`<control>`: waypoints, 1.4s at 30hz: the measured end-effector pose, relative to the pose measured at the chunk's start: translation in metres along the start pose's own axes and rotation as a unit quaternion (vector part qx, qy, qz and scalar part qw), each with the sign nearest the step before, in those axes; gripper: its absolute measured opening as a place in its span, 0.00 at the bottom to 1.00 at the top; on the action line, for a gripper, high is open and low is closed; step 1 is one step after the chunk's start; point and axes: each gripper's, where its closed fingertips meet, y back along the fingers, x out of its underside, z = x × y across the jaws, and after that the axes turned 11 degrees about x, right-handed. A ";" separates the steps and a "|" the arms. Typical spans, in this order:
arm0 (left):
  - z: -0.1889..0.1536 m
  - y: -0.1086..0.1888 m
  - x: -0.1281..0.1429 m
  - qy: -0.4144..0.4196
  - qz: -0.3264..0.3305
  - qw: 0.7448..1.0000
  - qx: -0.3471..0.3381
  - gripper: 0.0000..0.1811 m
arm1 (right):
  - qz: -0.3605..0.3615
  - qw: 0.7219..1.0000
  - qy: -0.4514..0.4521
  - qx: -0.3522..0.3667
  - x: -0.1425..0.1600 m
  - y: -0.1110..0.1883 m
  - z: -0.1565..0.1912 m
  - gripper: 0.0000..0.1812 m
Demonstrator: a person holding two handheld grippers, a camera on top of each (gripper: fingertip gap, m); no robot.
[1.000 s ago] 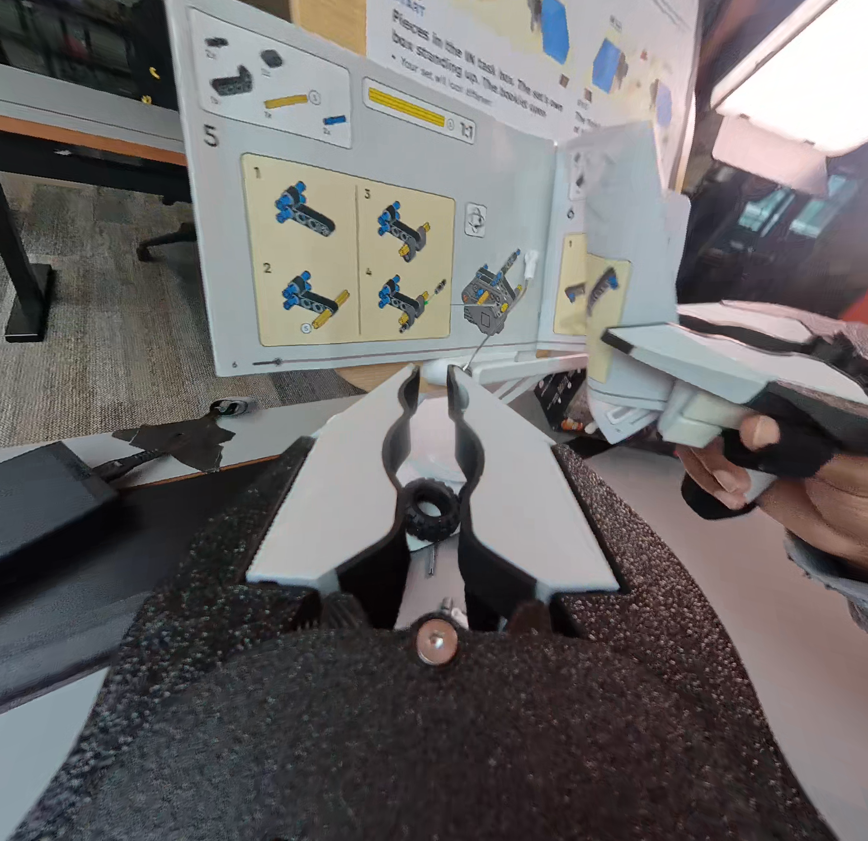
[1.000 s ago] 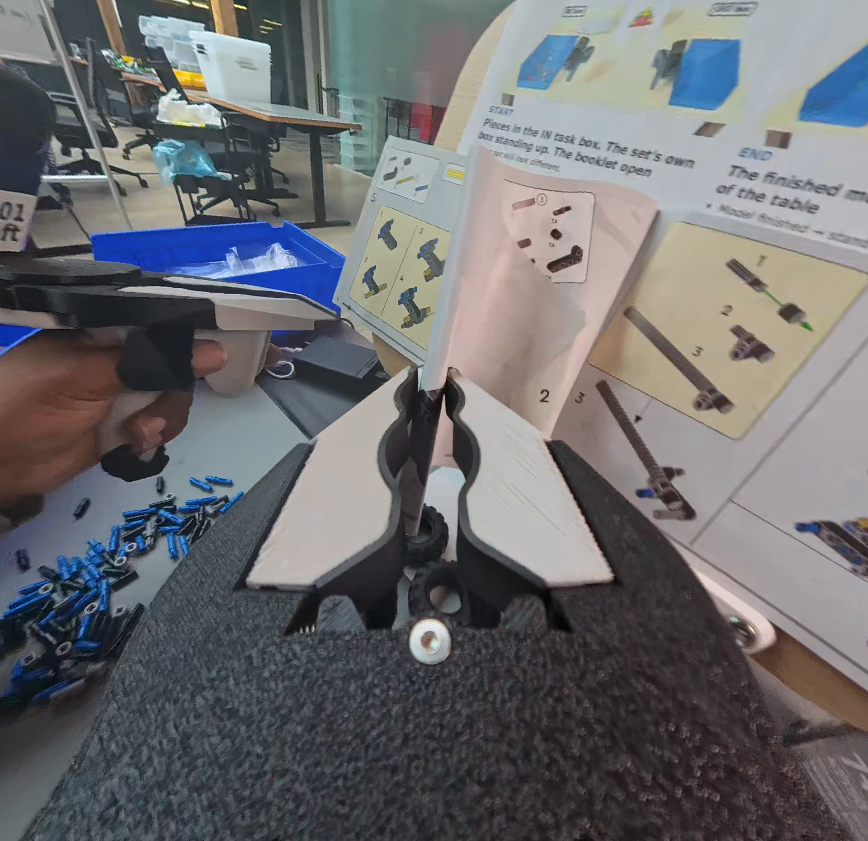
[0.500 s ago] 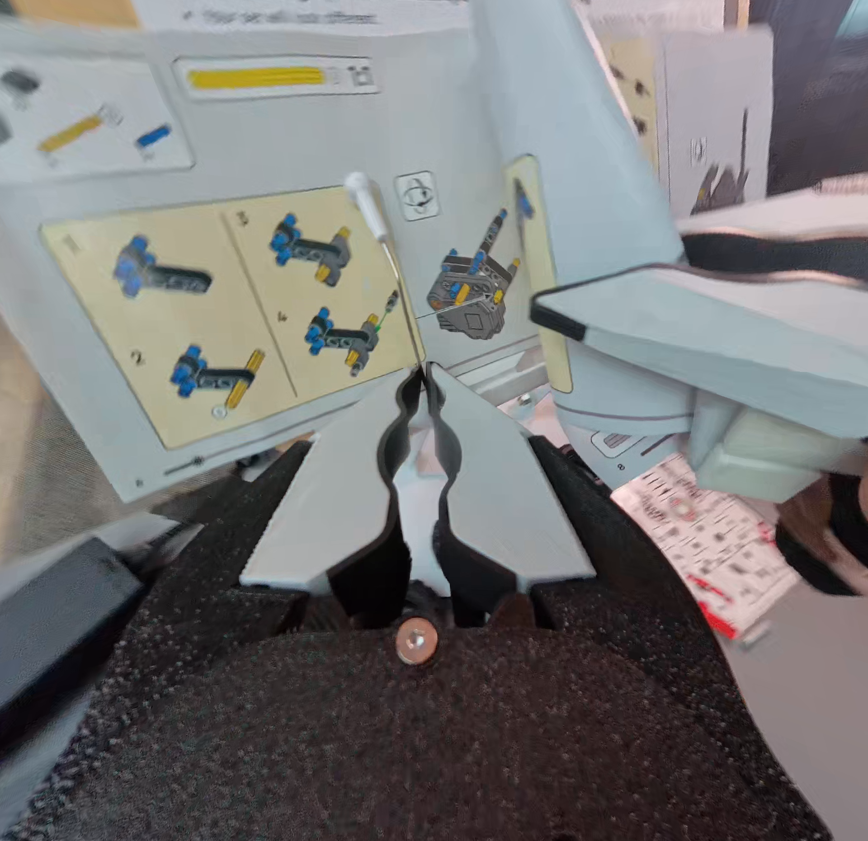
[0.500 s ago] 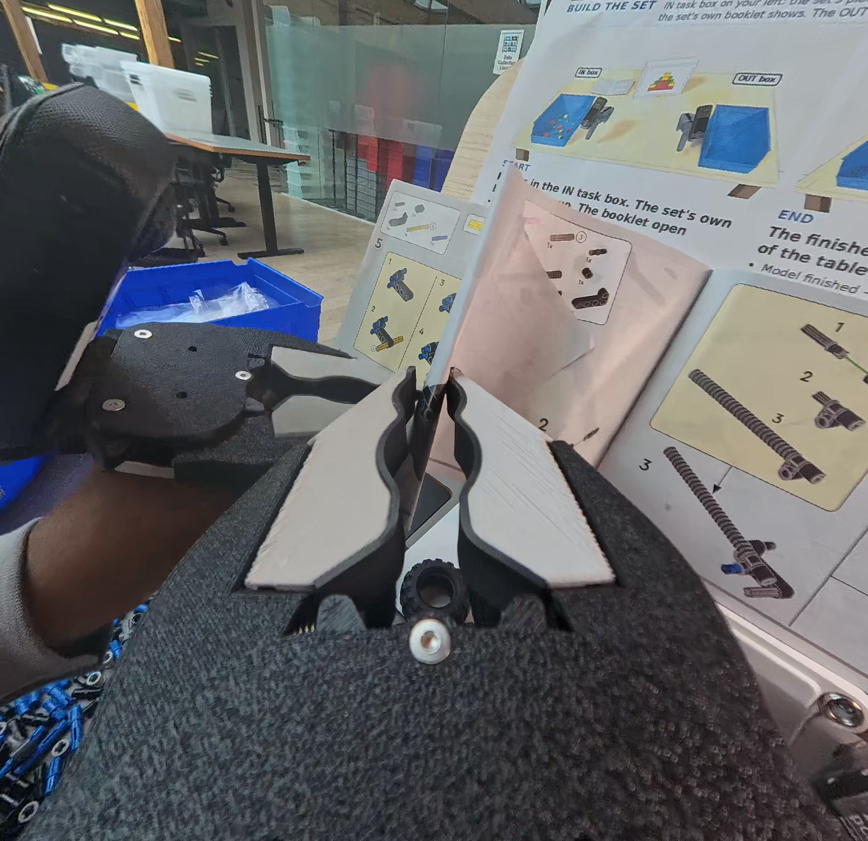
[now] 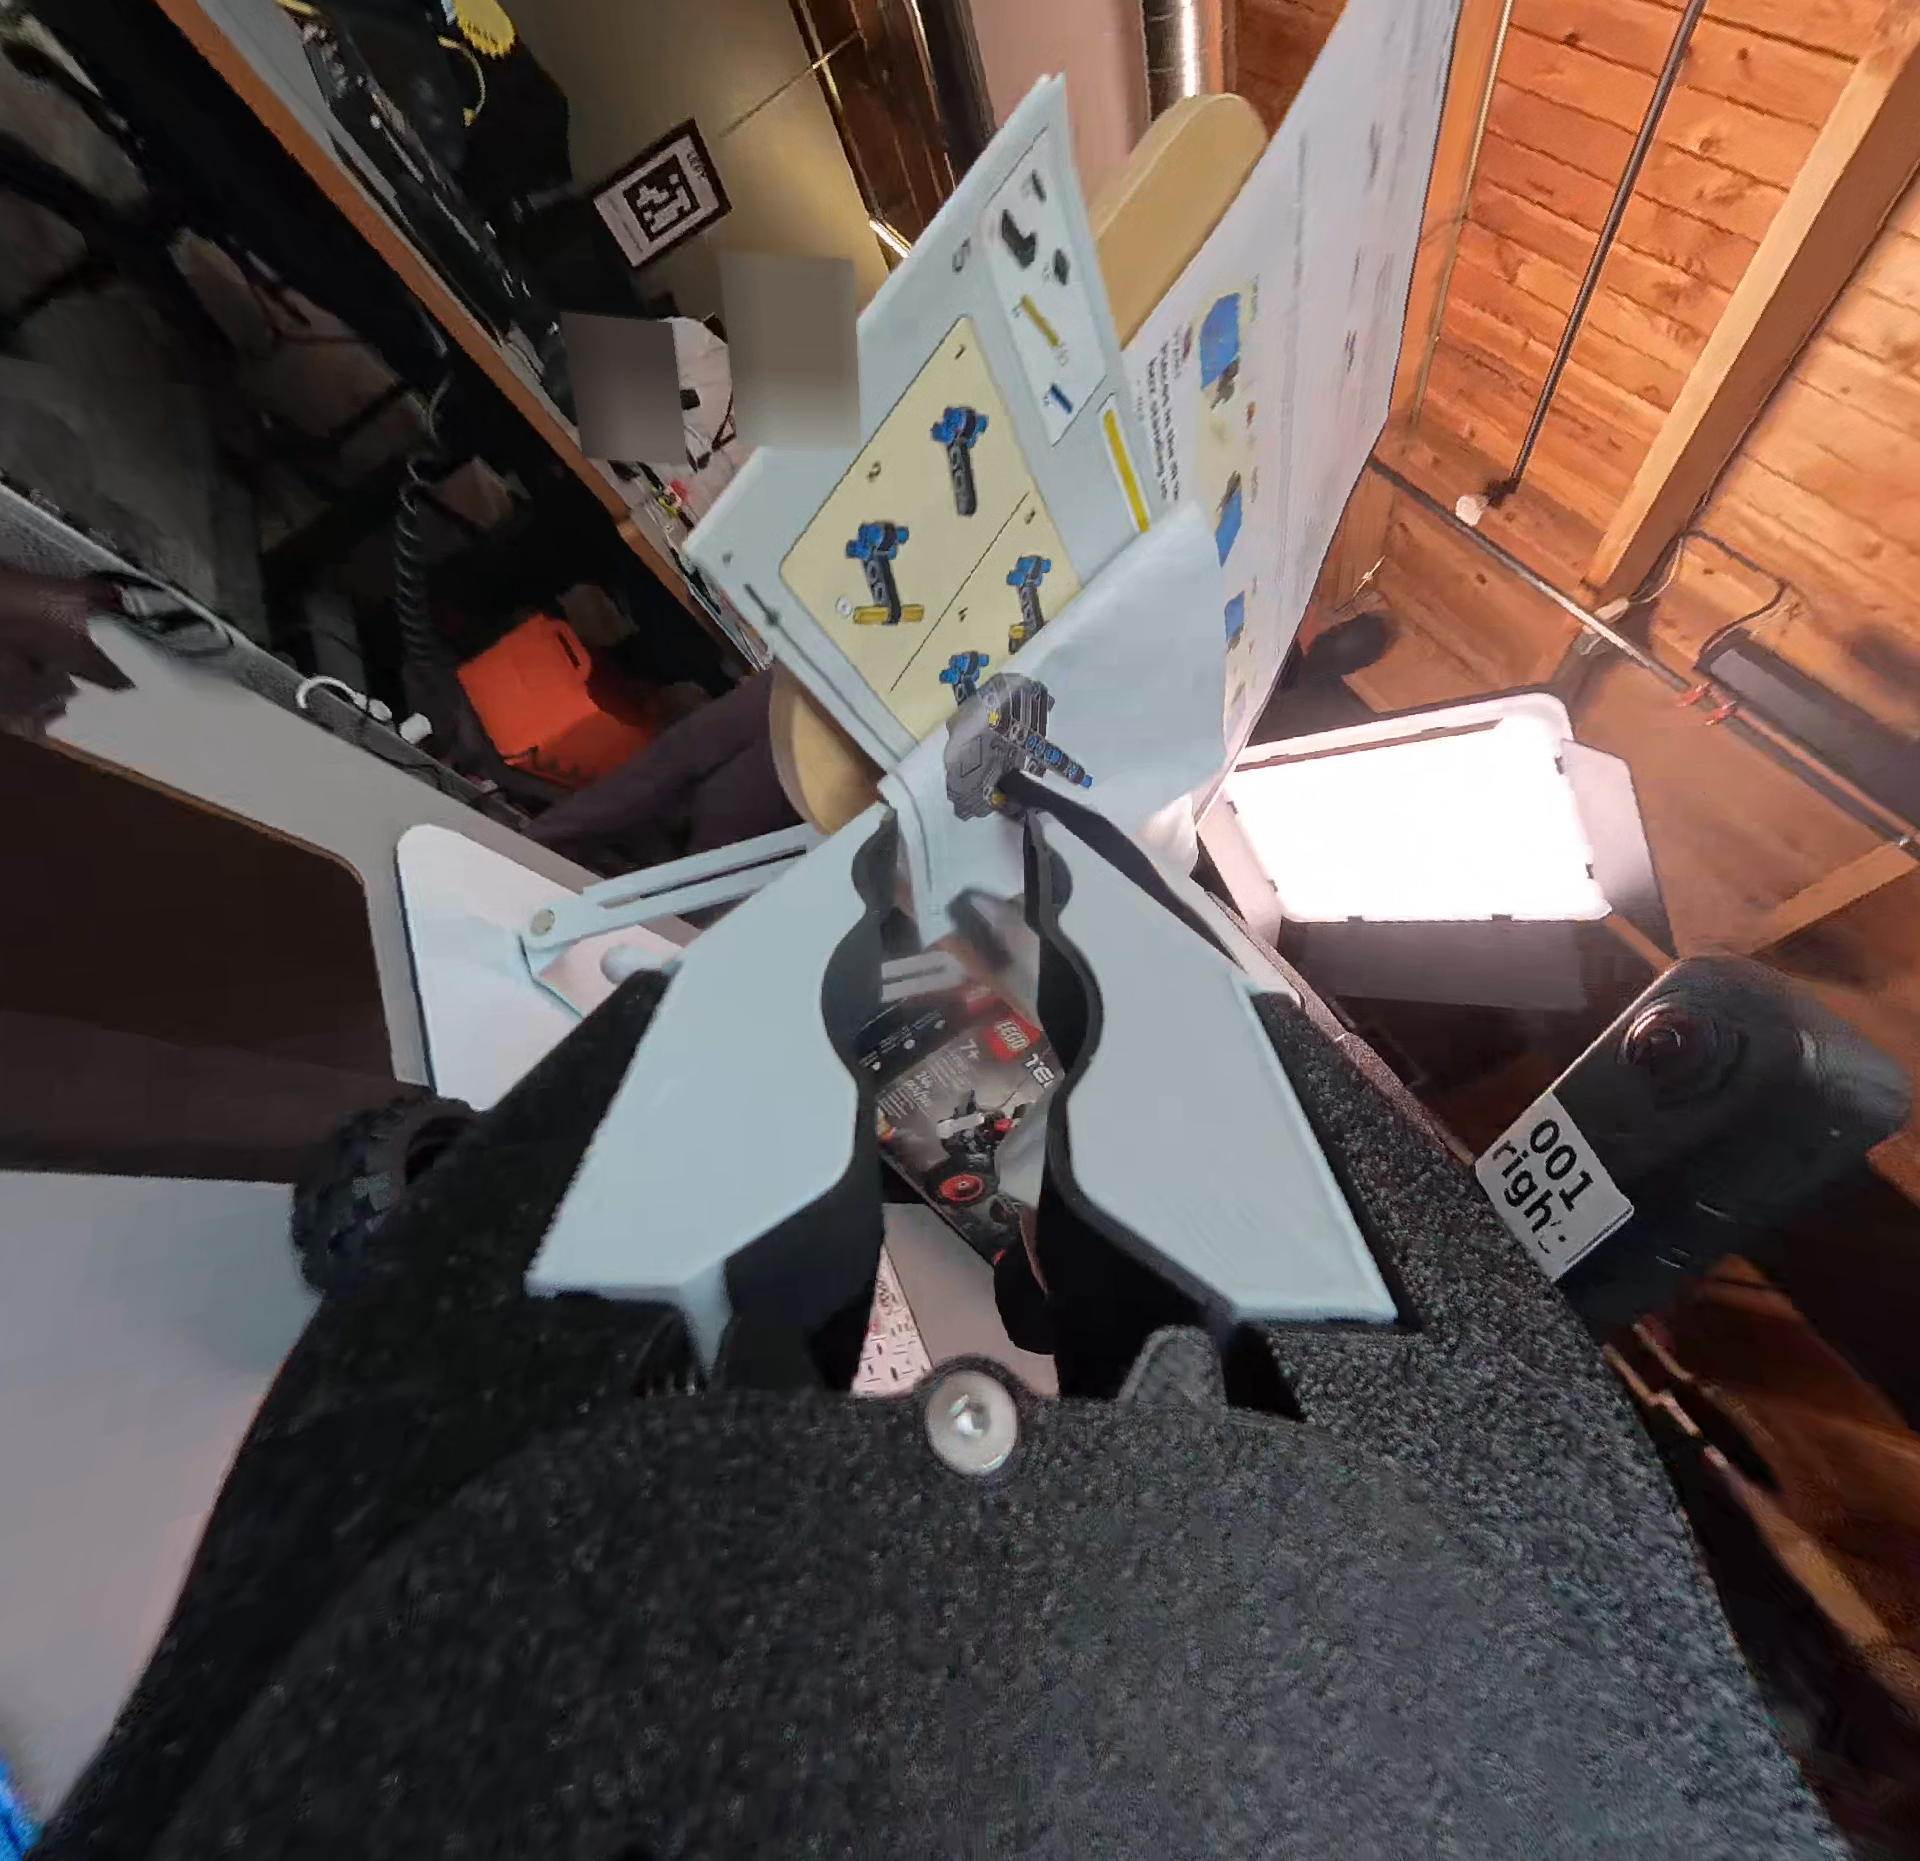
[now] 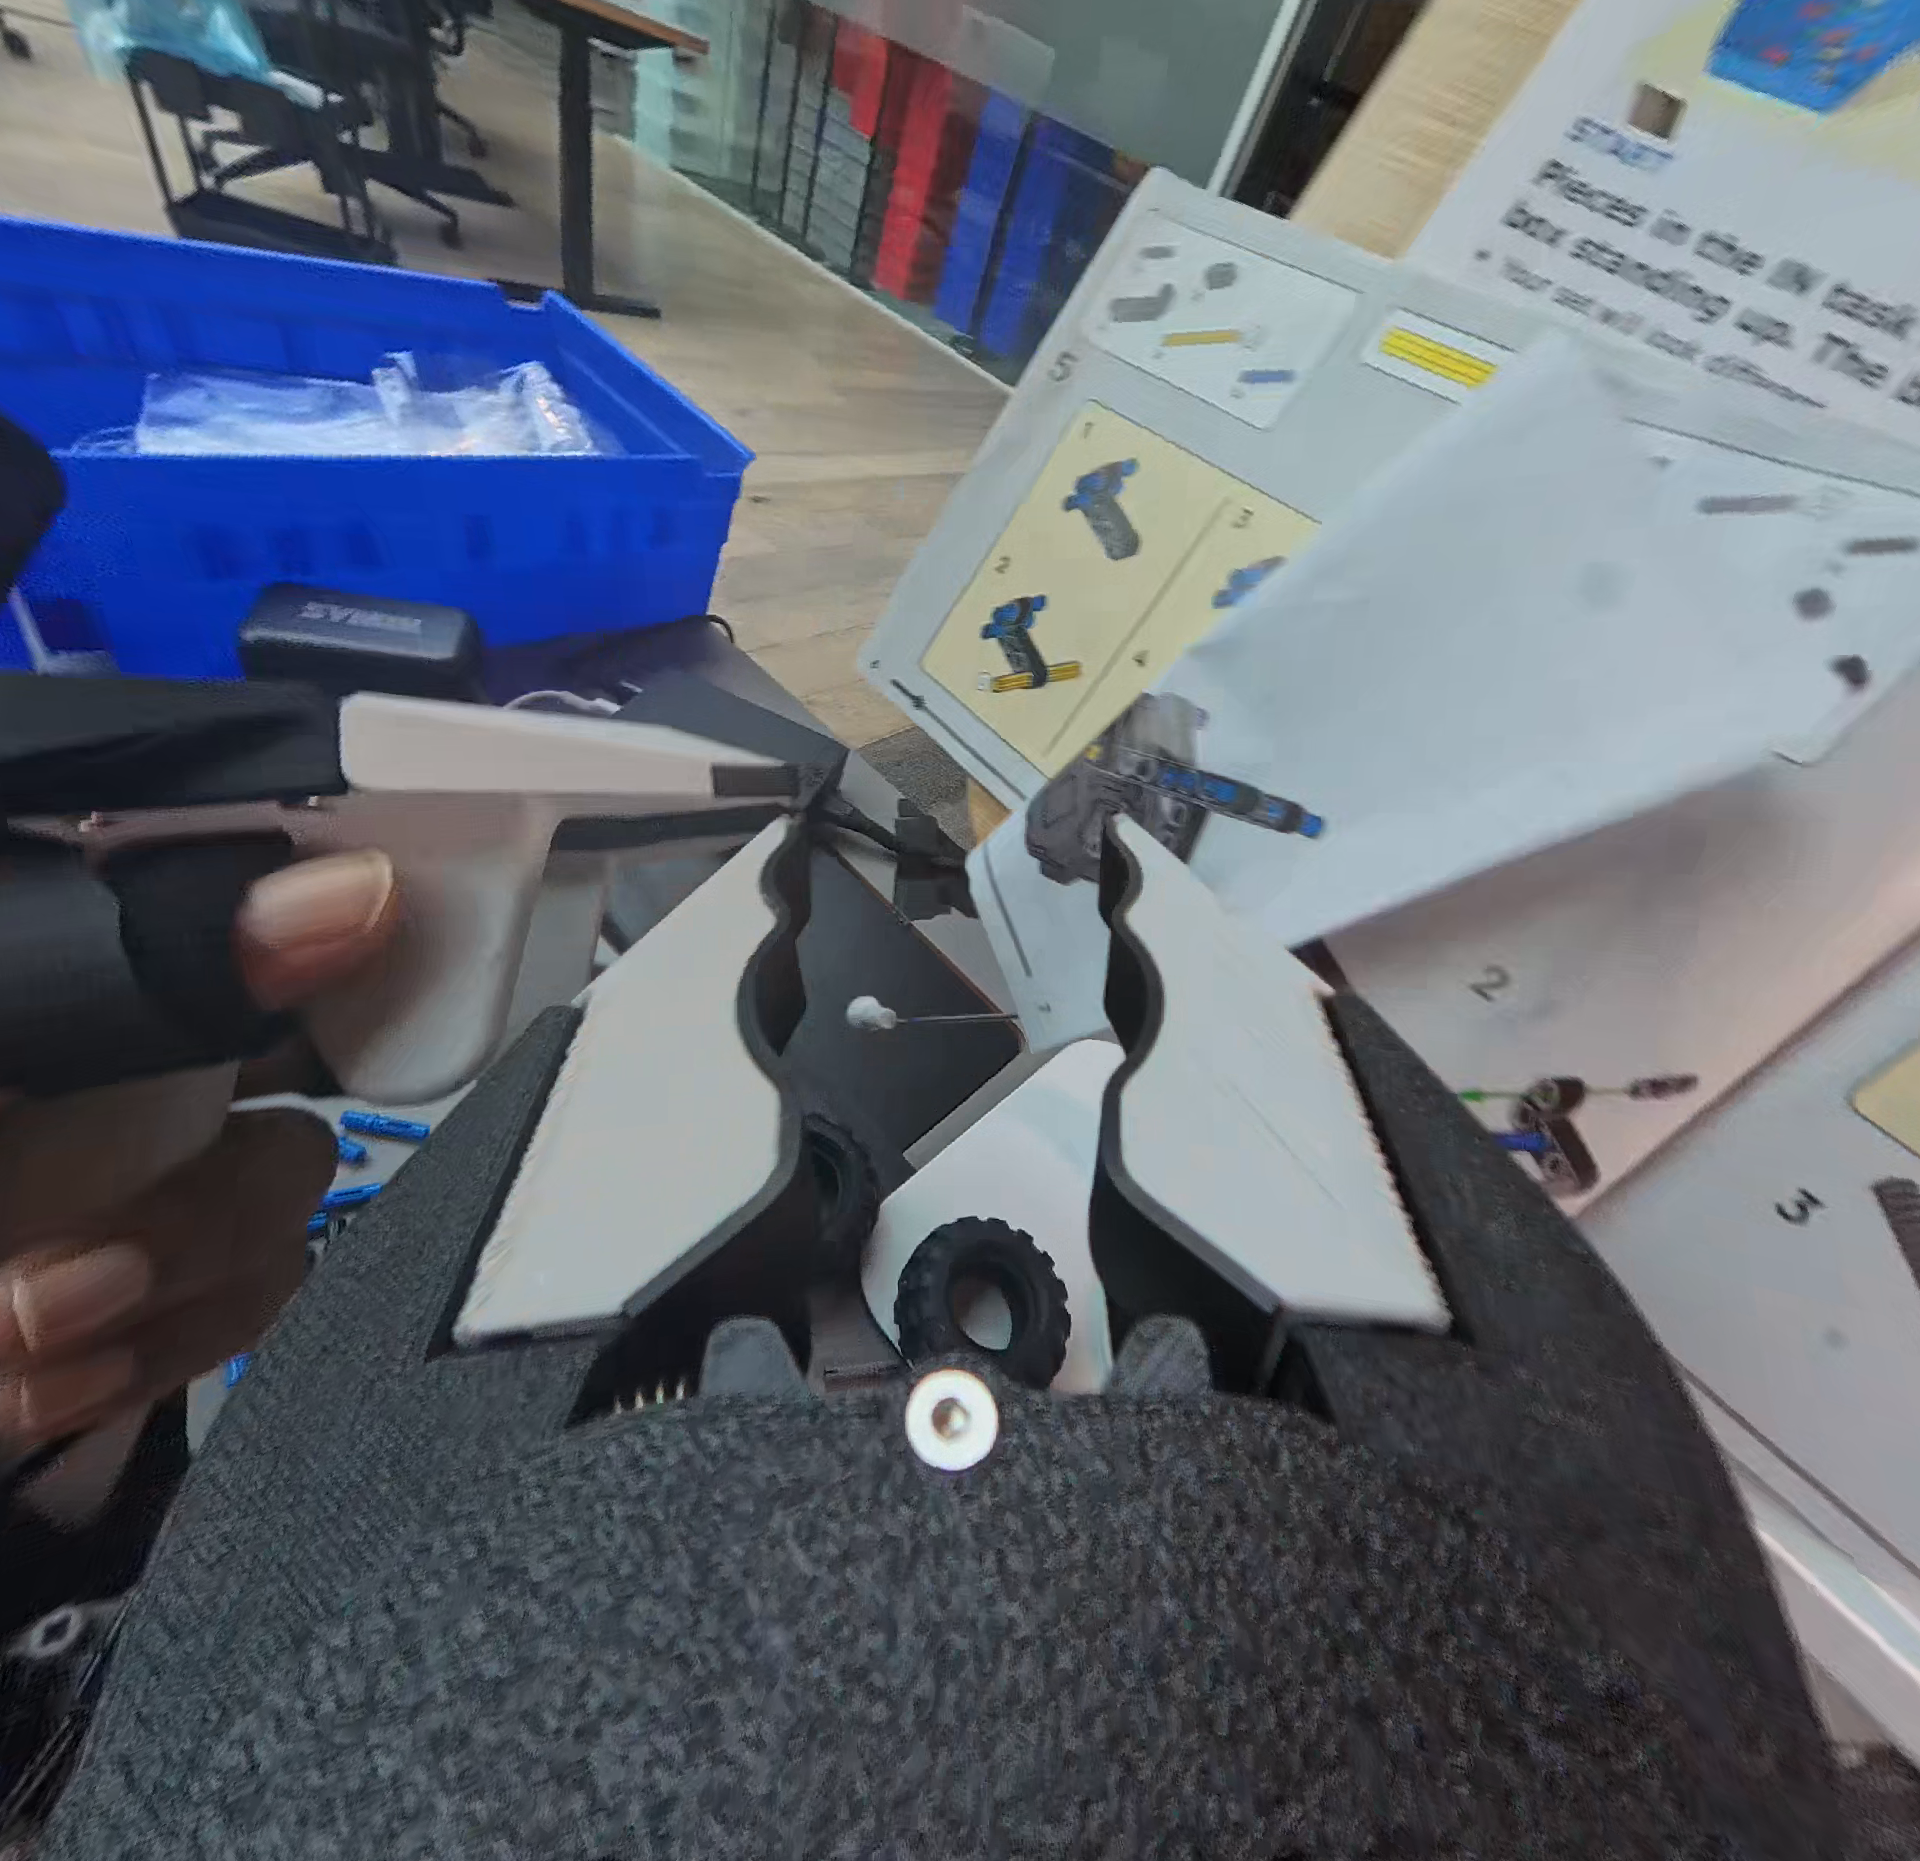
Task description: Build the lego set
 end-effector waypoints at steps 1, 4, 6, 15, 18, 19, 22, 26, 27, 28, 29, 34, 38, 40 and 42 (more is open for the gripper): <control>-0.006 0.001 -0.006 -0.029 0.009 1.000 -0.002 0.14 | -0.017 0.999 0.027 -0.028 -0.002 0.004 0.013 0.36; -0.023 -0.001 -0.019 -0.095 0.052 0.994 -0.009 0.17 | -0.087 0.983 0.126 -0.100 -0.007 0.036 0.041 0.34; -0.035 -0.002 -0.025 -0.149 0.075 0.986 -0.015 0.18 | -0.195 0.967 0.115 -0.118 -0.033 0.080 0.039 0.18; -0.064 -0.016 -0.012 -0.261 0.101 0.959 -0.031 0.17 | -0.064 0.988 -0.018 0.142 0.012 0.059 -0.135 0.18; -0.057 -0.023 0.011 -0.249 0.135 0.958 -0.035 0.17 | -0.020 0.986 0.028 0.163 0.020 0.034 -0.128 0.26; -0.051 -0.024 0.018 -0.244 0.145 0.958 -0.042 0.17 | -0.009 0.982 0.047 0.181 0.021 0.028 -0.127 0.32; -0.024 -0.022 0.038 -0.198 0.178 0.961 -0.075 0.17 | 0.008 0.971 0.054 0.234 0.023 0.017 -0.130 0.36; -0.001 -0.020 0.057 -0.021 0.158 0.986 -0.057 0.20 | -0.006 0.963 0.053 0.263 0.025 0.014 -0.131 0.40; 0.003 -0.021 0.058 0.031 0.136 0.989 -0.042 0.22 | -0.009 0.963 0.051 0.264 0.025 0.014 -0.131 0.40; 0.006 -0.023 0.059 0.086 0.106 0.990 -0.025 0.26 | -0.011 0.963 0.051 0.264 0.025 0.014 -0.131 0.40; 0.009 -0.024 0.058 0.136 0.074 0.988 -0.006 0.28 | -0.011 0.963 0.052 0.265 0.025 0.014 -0.131 0.40; 0.027 -0.033 0.069 0.244 -0.020 0.969 0.034 0.38 | -0.003 0.964 0.051 0.262 0.025 0.014 -0.130 0.40; 0.039 -0.032 0.051 0.238 -0.076 0.967 0.038 0.25 | 0.003 0.967 0.040 0.253 0.026 0.014 -0.129 0.40; 0.043 -0.029 0.043 0.206 -0.079 0.975 0.033 0.06 | 0.005 0.967 0.038 0.250 0.026 0.014 -0.128 0.40; 0.032 -0.026 0.029 0.181 -0.093 0.977 0.064 0.00 | 0.002 0.967 0.038 0.251 0.026 0.014 -0.128 0.40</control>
